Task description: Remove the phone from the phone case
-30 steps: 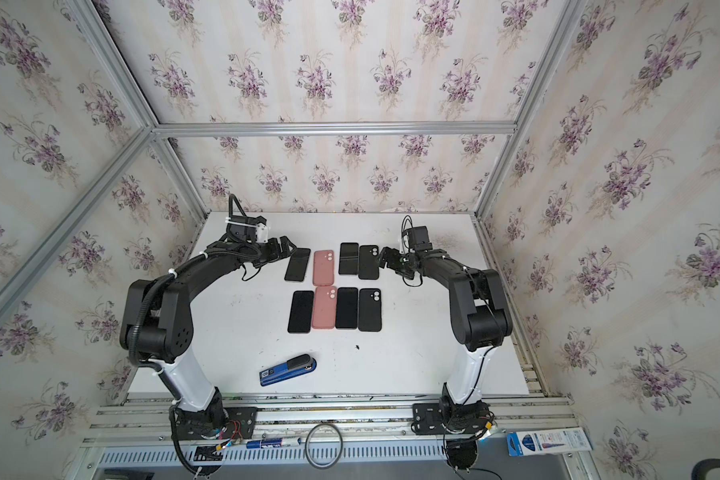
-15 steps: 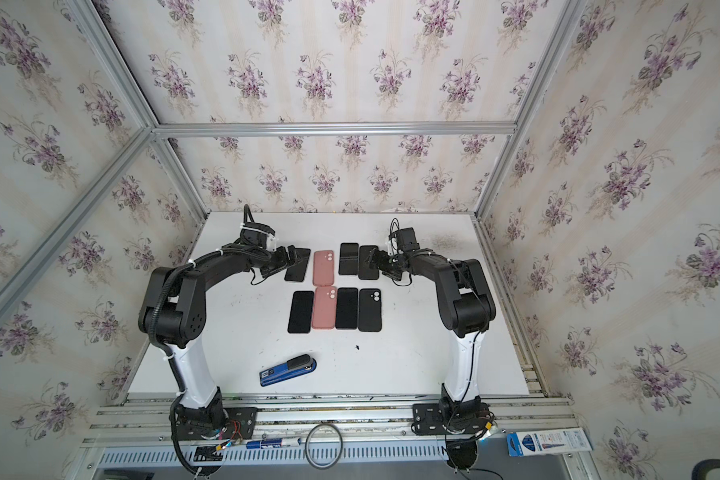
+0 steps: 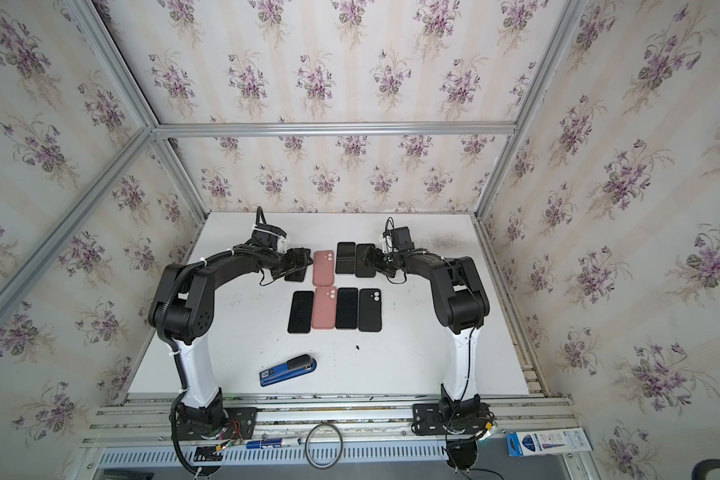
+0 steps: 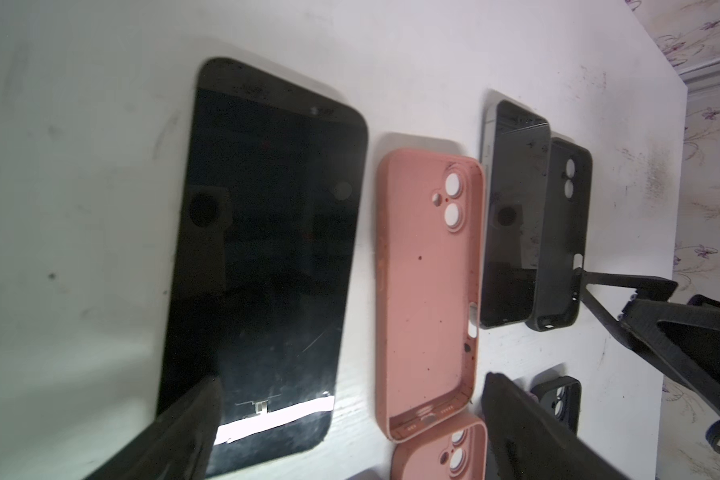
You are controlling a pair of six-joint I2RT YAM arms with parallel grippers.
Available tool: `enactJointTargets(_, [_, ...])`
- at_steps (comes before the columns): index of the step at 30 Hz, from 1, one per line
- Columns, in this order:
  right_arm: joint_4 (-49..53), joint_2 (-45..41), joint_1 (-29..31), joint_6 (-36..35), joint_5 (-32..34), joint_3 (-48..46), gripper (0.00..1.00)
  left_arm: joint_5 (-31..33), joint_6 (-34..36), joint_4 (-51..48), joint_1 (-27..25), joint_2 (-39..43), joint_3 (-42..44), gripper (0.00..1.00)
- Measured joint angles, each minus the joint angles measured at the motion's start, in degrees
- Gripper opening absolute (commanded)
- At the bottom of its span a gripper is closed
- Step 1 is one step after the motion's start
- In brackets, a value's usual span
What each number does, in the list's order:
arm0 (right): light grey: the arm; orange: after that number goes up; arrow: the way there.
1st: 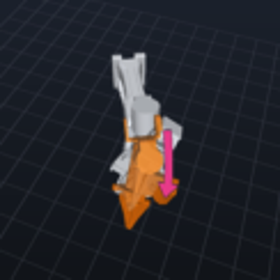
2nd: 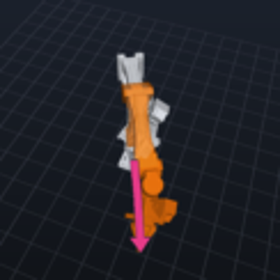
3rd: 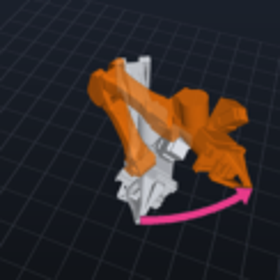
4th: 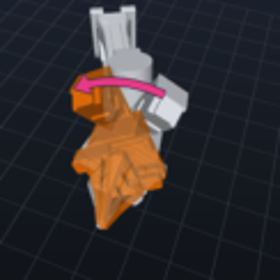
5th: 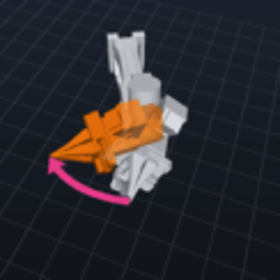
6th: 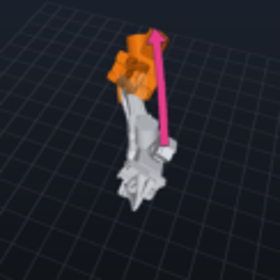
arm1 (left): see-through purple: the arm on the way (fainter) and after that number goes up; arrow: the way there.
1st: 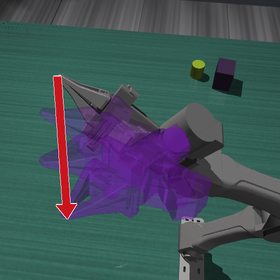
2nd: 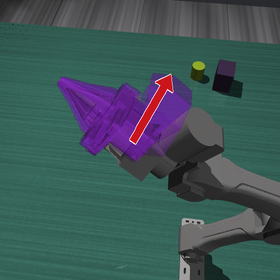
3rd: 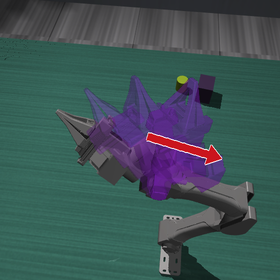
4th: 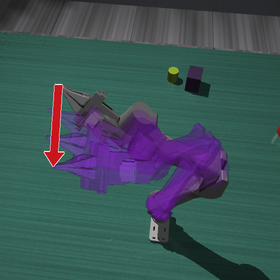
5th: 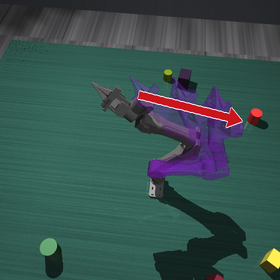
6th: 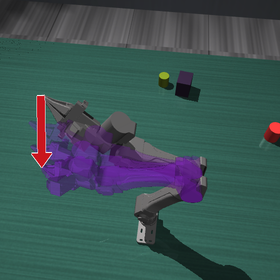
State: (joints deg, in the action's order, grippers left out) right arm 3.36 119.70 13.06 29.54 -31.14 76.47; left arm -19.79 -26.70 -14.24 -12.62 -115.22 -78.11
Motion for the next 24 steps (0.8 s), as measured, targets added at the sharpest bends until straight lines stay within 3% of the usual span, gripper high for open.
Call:
enactJointTargets(8, [0.13, -0.13, 0.04, -1.07, -0.22, -0.04, 0.93, -2.71, -1.36, 3.19, -1.07, 0.31, 1.25, 1.0])
enactJointTargets(12, [0.85, -2.01, -0.33, -1.14, 0.39, -1.73, 1.0, -3.21, -2.03, 4.39, -0.68, 3.85, 4.24, 1.0])
enactJointTargets(18, [4.42, -12.92, -1.99, -3.21, 3.91, -7.65, 1.0, 2.21, -1.86, 4.66, 3.78, 22.82, 10.8, 1.0])
enactJointTargets(21, [5.35, -22.69, -2.69, -5.25, 5.35, -11.89, 1.0, 5.95, 0.48, 4.81, 5.27, 33.16, 14.45, 1.0])
enactJointTargets(24, [7.89, -36.48, -3.45, -9.07, 11.61, -18.86, 1.0, 14.14, 4.81, 4.33, 6.03, 45.57, 21.38, 1.0])
